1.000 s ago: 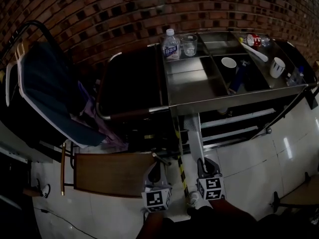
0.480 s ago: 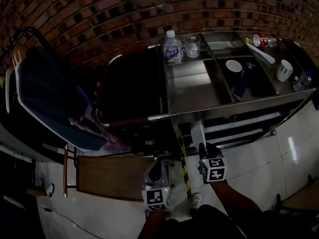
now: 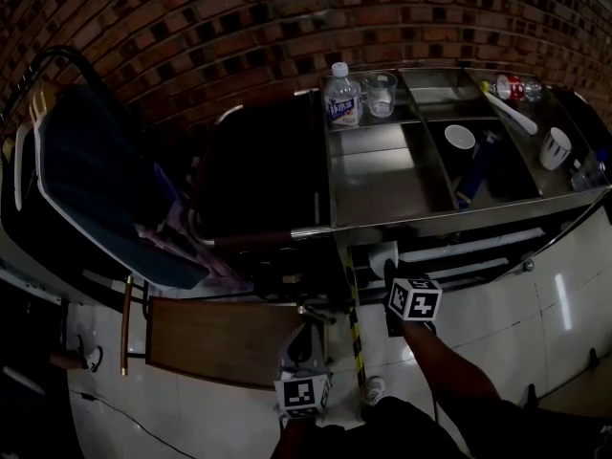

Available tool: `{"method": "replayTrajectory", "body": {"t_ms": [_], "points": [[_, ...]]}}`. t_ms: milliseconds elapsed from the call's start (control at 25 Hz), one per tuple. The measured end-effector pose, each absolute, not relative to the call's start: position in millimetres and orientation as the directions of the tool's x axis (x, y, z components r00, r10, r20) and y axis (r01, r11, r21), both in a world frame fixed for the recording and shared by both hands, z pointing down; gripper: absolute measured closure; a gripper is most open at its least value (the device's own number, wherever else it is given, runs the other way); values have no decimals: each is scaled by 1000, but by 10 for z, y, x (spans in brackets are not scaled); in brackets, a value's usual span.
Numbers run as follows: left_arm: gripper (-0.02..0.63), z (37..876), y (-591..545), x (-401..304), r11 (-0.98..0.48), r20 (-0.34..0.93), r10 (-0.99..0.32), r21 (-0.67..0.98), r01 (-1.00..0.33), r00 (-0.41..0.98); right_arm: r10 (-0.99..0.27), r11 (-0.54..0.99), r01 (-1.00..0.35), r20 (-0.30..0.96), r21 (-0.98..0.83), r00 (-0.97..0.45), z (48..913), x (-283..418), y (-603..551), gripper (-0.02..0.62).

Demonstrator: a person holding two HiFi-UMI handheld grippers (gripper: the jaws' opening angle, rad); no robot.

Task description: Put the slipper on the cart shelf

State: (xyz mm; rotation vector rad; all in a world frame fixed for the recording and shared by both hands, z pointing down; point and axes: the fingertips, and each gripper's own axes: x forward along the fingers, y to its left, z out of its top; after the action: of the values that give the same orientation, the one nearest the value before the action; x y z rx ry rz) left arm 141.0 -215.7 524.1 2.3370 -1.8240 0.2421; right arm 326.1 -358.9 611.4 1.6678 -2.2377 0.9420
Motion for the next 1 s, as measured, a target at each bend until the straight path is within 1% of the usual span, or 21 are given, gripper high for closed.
{"method": "replayTrajectory", "body": {"t_ms": [240,400,520,800,880,1000], "points": [[591,5239,-2164,1402,-229,228,-946,37,-973,231,-781,117,-917,535,-381,-322,6222,3322,-3816,551],[591,5214,-2156,1450,-237,217,-947,30,-971,238,-776,125,-929,548,-349,-311,6201,3332,-3975,540],[591,5217,-2141,1480,-238,220,-945,37,-971,240,-766,118,-954,586,-277,-265,6268,3386,-4005,519],[591,5212,-2110,1523,-243,212,-945,50,-969,248,-760,111,-987,630,-119,-161,6363,3449,-4049,473],[591,5211,-2102,1534,-246,208,-946,48,-968,251,-740,88,-994,664,-65,-109,6475,3521,-4037,444],[591,5202,-2072,1534,-247,206,-946,51,-968,252,-735,83,-996,674,-18,-73,6527,3568,-4044,442]]}}
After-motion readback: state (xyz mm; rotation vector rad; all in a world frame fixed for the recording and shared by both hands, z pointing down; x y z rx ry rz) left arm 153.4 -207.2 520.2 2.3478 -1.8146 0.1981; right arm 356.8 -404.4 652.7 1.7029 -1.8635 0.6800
